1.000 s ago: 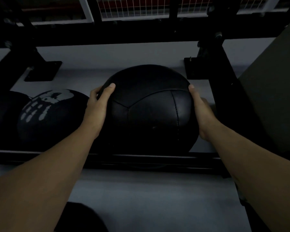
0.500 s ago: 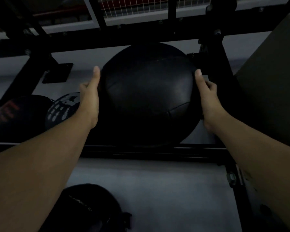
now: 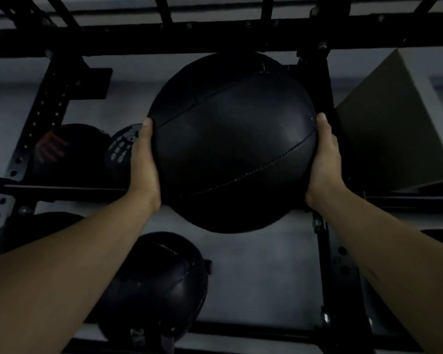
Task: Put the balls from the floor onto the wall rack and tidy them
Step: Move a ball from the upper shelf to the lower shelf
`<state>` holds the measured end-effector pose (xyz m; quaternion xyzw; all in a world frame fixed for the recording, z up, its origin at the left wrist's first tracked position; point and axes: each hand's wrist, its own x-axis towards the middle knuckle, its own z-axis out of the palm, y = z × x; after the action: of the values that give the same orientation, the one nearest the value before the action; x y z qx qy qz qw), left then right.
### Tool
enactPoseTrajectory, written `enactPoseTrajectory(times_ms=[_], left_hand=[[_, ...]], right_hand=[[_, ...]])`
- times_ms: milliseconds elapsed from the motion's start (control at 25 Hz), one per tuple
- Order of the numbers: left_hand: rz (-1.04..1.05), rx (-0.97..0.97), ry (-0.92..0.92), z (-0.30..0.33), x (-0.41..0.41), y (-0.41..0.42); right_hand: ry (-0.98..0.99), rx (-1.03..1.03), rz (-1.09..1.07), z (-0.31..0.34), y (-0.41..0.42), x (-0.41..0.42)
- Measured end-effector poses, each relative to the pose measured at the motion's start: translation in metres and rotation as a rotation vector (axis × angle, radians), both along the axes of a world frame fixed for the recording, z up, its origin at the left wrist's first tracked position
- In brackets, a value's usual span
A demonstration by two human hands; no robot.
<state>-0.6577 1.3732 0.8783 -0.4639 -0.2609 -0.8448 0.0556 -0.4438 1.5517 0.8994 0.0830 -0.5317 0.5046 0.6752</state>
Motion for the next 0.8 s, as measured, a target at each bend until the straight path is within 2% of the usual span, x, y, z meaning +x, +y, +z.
enactPoseTrajectory(times_ms=[200,520,800], left_hand=[[-0.012,-0.109,-0.003,-0.044,0.019,-0.021],[-0.047,-0.29,-0.147,-0.139,0.031,0.017],[-0.062,-0.353,-0.19,-0.163,0.022,0.068]], right_hand=[[-0.038,-0.084,0.072,-0.076,-0.004,0.019],[-0.153,-0.311,0.045,-0.177,0.038,0.037],[-0.189,-0.373,-0.027,-0.196,0.081,0.031]])
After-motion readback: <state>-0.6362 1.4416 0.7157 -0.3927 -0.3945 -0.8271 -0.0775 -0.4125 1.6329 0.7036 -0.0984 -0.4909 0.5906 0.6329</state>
